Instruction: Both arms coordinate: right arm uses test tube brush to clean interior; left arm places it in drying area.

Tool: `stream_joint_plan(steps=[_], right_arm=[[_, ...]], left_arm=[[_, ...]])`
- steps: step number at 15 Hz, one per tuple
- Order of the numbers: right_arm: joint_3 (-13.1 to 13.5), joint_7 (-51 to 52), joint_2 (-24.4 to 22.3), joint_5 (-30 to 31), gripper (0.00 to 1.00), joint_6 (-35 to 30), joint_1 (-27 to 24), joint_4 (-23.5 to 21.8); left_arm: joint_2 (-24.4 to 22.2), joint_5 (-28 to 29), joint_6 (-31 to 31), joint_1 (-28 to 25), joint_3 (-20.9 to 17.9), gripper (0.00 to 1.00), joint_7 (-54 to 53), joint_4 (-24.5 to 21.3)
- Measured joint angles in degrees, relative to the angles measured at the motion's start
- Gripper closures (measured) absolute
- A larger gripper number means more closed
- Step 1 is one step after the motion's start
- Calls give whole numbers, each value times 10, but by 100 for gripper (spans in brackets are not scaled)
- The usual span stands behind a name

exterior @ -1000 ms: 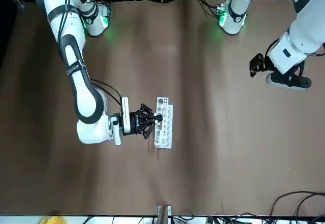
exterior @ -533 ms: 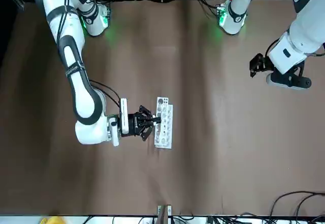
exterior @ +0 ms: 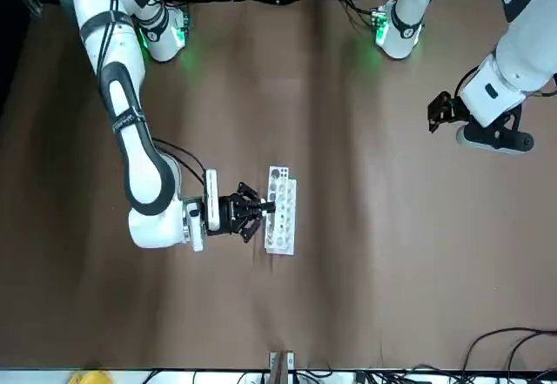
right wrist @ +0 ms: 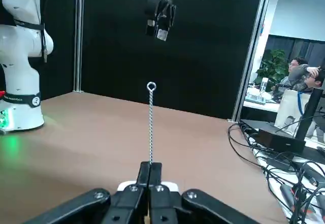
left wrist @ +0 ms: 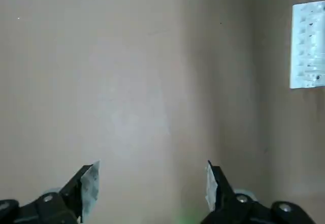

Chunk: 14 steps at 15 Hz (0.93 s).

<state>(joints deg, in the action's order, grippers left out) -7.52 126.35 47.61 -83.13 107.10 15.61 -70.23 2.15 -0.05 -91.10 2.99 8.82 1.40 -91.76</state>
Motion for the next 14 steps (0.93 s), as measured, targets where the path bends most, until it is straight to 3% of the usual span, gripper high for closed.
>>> stream_joint_plan(steps=[14], right_arm=[[0,11,2,0,98,0,-6,0]], left_arm=[[0,0,0,0,0,0,0,0]])
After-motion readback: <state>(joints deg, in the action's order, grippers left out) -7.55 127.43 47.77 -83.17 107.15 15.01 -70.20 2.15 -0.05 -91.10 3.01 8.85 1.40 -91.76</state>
